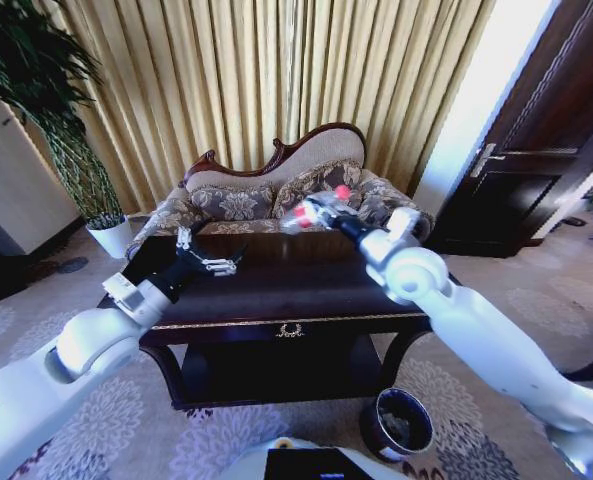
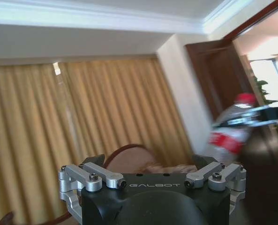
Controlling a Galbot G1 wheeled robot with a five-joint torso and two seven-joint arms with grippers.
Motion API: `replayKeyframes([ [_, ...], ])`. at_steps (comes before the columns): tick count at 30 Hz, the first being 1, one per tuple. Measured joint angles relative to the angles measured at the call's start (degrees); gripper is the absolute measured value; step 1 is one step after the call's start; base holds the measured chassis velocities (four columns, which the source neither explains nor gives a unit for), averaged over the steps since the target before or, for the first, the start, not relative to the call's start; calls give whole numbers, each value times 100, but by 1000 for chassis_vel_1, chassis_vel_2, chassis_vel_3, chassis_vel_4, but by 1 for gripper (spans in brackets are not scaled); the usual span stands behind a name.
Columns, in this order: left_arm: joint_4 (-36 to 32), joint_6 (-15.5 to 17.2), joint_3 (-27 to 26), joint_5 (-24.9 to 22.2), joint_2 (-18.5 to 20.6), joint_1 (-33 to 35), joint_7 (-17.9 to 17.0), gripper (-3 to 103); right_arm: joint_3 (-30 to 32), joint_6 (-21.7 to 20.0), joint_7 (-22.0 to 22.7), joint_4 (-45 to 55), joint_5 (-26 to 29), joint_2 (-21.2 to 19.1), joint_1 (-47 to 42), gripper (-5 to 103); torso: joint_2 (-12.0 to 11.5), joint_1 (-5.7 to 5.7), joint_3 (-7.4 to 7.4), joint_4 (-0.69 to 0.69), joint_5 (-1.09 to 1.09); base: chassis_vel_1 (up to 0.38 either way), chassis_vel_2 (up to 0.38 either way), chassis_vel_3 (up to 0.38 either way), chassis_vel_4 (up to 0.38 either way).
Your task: Move to the front of the table and place the trash on the table into the trash bin.
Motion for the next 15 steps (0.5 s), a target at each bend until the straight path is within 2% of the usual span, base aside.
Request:
replayKeyframes([
  [1,44,60,-39,-30,-41,-2,-152,100,143,18,25,20,-153,-112,-214,28,0,0,0,-1,1,0,0,0,0],
  [3,293,229,-296,-110,-279,61,-809,100,637,79,78,18,-693,-361,-898,28,0,0,0,-1,-1,0,0,0,0],
  [4,293,229,-296,-110,-279,61,-809,100,637,79,78,18,-693,-361,-898,28,0,0,0,-1,-1,0,0,0,0],
  [7,572,417,-960,-110,-723,335,-1357,100,1193,104,124,12,-1005,-363,-1591,28,0,0,0,-2,-1,0,0,0,0],
  [8,619,543,-1500,-110,-983,646,-1525,100,1380,112,187,17,-1159,-284,-1788,28,0,0,0,-1,-3,0,0,0,0],
  [9,619,543,-1500,-110,-983,646,-1525,100,1380,112,187,17,-1159,-284,-1788,28,0,0,0,-1,-3,0,0,0,0],
  [12,511,772,-2560,-97,-1425,1433,-1571,100,1607,95,374,98,-1517,-145,-1982,28,0,0,0,7,-3,0,0,0,0],
  [13,511,772,-2560,-97,-1425,1433,-1571,100,1607,95,374,98,-1517,-145,-1982,28,0,0,0,7,-3,0,0,0,0],
  [15,281,976,-3397,-224,-1779,2073,-1566,100,1811,-39,564,245,-1741,-43,-2231,28,0,0,0,9,-5,0,0,0,0],
])
